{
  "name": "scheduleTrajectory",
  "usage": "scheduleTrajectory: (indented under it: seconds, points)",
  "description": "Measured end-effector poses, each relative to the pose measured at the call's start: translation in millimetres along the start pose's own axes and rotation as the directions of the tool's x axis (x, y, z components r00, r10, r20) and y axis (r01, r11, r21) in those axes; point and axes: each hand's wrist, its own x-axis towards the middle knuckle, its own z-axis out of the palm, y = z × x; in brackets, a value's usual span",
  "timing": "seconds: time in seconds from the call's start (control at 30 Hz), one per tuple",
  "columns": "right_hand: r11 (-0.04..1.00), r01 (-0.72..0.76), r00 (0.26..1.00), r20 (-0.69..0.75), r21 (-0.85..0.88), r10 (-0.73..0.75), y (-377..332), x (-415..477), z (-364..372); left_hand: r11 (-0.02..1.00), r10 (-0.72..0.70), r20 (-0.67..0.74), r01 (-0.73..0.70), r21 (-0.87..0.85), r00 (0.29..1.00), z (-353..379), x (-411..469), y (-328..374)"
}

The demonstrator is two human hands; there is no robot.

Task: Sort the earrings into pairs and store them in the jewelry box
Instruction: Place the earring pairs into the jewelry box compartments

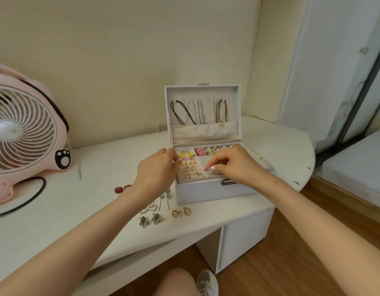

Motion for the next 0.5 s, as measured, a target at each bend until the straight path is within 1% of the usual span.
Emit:
scheduleTrajectory:
  seconds: [0.03,0.07,0.13,0.23,0.37,0.43,0.5]
  points:
    - [1.0,-0.01,1.0,0.018,-0.017,0.01,-0.8,1.6,1.8,0.998,0.053,-0.058,-0.055,-0.04,0.997,-1.7,-2.8,0.0]
    - [0.999,-0.021,0.999,0.033,-0.03,0.022,-1.4,3.0,4.4,0.99,0.1,-0.08,-0.107,-0.087,0.992,-2.8,-5.4,-0.1]
    - [0.999,-0.036,0.999,0.033,-0.038,0.037,-1.9,5.4,9.6,0.974,0.163,-0.053,-0.17,-0.149,0.985,-1.6,-10.1,0.0]
    - [0.999,-0.038,0.999,-0.002,-0.015,0.038,-0.5,6.5,12.6,0.971,0.192,-0.024,-0.193,-0.143,0.981,4.1,-16.8,0.6]
    - [1.0,-0.016,0.999,-0.046,0.008,0.017,4.4,6.2,16.2,0.971,0.189,-0.079,-0.199,-0.136,0.979,9.3,-23.6,2.0]
    - [0.999,0.013,0.999,-0.038,-0.034,-0.015,6.2,5.6,19.2,0.97,0.197,-0.096,-0.208,-0.126,0.976,10.7,-25.4,2.3]
    - [0.995,0.044,0.998,-0.029,-0.089,-0.047,7.9,4.9,22.0,0.969,0.218,-0.079,-0.226,-0.102,0.973,12.5,-26.1,3.1]
